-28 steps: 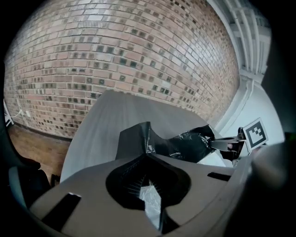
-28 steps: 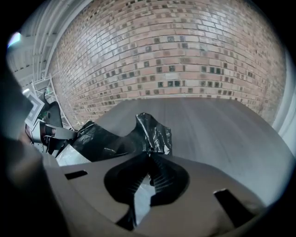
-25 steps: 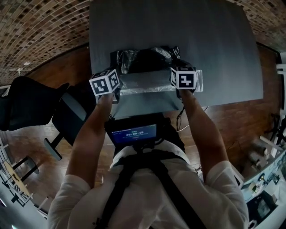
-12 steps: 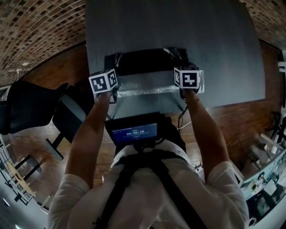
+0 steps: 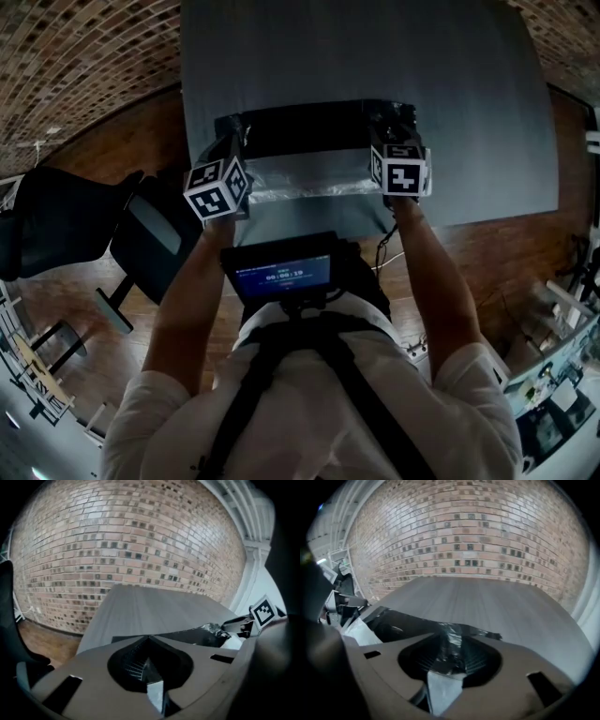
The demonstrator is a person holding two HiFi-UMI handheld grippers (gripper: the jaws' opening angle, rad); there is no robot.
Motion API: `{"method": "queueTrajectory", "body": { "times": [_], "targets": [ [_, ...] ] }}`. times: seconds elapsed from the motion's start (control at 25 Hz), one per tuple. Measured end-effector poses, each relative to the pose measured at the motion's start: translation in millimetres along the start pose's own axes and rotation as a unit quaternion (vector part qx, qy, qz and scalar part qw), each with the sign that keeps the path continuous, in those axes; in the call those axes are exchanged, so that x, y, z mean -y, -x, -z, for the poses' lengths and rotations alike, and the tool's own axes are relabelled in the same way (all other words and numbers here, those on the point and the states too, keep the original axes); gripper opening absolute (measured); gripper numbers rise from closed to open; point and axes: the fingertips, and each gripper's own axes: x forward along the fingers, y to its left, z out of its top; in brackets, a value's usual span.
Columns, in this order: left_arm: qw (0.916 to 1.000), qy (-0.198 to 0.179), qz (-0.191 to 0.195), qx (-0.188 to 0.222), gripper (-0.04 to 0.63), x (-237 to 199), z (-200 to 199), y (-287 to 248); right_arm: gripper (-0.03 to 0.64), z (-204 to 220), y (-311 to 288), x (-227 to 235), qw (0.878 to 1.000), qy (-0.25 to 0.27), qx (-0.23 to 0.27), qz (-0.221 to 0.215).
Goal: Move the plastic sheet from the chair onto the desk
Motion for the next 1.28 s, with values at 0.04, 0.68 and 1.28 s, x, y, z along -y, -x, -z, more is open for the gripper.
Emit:
{"method": "queueTrajectory", "body": {
  "times": [0.04,0.68,1.28],
  "targets": [
    [0.9995,-0.003,0.031,0.008,0.006,17.3,-5.2,-2.7,0.083,-5.7,-1.7,-19.0,0.999,0.018,0.004,-0.031],
    [0.9700,0.136,0.118,-0.163,0.006,47.3,59.6,-49.3,0.000,8.9,-46.9,-119.5,0.968,0.024,-0.101,-0.227],
    [0.9747,0.093,0.117,-0.166,0.006,49.6,61.6,-50.6,0.000,24.3,-28.7,58.5,0.988,-0.101,-0.045,-0.104]
  ]
}}
